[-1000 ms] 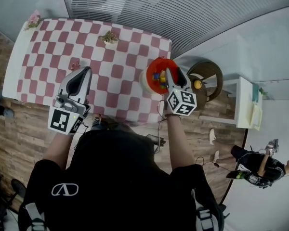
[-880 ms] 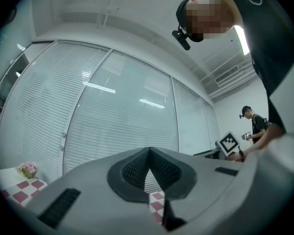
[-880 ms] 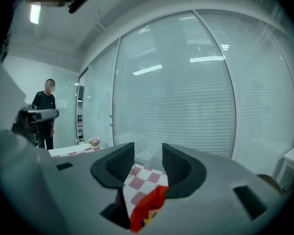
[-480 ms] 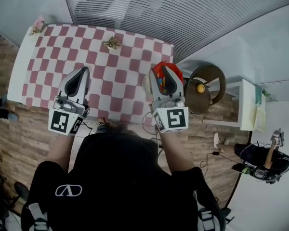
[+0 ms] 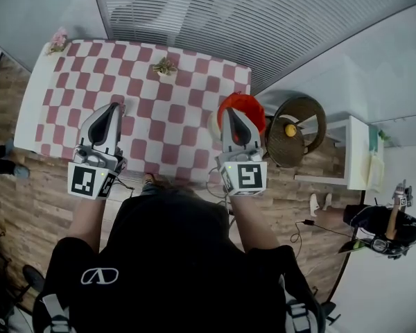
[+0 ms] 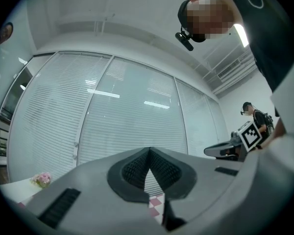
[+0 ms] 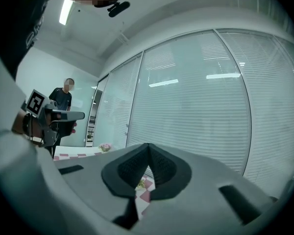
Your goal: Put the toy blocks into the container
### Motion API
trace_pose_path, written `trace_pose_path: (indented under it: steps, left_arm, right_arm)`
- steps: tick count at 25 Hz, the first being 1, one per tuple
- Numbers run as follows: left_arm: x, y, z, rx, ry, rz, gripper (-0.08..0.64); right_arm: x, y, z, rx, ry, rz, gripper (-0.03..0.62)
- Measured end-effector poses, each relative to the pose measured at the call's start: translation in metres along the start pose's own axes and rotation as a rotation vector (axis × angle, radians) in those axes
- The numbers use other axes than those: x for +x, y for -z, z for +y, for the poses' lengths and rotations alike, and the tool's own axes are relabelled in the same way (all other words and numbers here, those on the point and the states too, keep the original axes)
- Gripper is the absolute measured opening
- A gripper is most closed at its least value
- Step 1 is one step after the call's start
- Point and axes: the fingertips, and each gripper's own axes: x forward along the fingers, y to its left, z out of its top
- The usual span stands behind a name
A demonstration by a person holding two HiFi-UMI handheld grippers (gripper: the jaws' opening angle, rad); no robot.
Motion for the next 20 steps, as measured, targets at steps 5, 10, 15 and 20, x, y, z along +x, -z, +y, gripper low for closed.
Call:
trace_pose_path:
  steps: [5, 10, 15, 20]
  left_arm:
    - [0.001, 0.000, -0.003, 0.013, 0.010, 0.002, 0.005]
    - [0.001, 0.001, -0.008, 0.009, 0.019, 0.005, 0.005]
    - [-0.008, 0.019, -0.008, 0.012, 0.040, 0.051, 0.005]
    - [-0.001, 0.002, -0.010, 0.008, 0.022, 0.008, 0.005]
  right_arm:
    - [-0.006, 0.002, -0.002, -0.019, 0.023, -0.007, 0.000]
    - [-0.007, 0.005, 0.003, -0.034, 0.018, -0.008, 0.000]
    - [-0.007, 0.007, 0.004, -0.039, 0.015, -0.005, 0.000]
    - [-0.006, 0.003, 0.002, -0.025, 0.019, -0.016, 0.000]
